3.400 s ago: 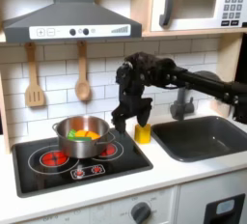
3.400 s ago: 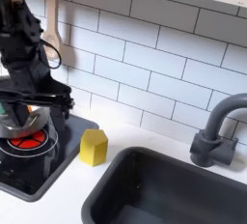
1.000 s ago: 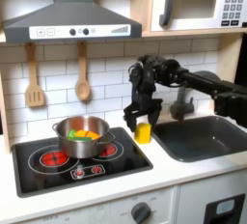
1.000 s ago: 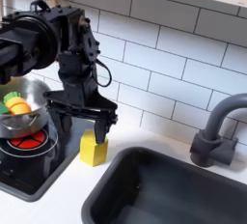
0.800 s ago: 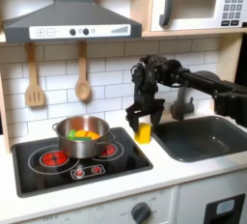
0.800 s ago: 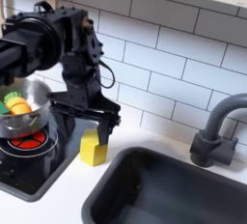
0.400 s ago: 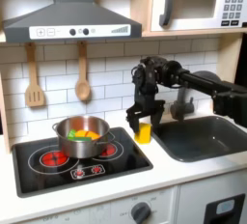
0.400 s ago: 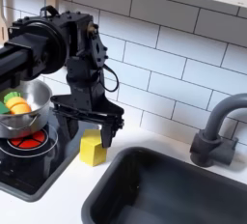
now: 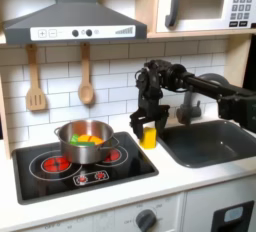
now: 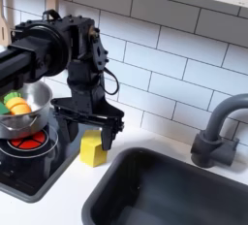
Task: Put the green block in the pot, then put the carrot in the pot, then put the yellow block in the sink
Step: 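Put the yellow block in the sink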
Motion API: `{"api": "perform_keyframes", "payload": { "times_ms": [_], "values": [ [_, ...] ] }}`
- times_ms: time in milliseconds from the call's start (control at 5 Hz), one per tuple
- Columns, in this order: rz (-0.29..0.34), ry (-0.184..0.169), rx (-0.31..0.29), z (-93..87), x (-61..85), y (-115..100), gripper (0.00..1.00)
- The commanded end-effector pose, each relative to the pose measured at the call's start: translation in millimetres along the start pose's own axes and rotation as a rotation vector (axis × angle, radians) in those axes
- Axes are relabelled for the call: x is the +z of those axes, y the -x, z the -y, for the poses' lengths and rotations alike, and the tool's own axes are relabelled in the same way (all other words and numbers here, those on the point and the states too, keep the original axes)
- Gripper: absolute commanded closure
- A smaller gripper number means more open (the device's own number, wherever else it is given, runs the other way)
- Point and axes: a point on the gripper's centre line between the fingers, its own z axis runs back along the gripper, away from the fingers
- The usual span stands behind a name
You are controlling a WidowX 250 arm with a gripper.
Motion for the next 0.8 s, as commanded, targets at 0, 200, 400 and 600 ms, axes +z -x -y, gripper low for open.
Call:
{"api": "perform_keyframes", "payload": {
  "times_ms": [0, 200, 400, 600],
  "values": [
    [0.002, -0.001, -0.002, -0.9, -0.4, -0.2, 0.00],
    [-0.004, 0.002, -0.001, 0.0, -2.3, -0.1, 0.00],
    [0.002, 0.002, -0.005, 0.9, -1.3, -0.6, 0.00],
    [0.001, 0.001, -0.003, 0.7, -3.2, -0.5, 0.00]
  ]
}}
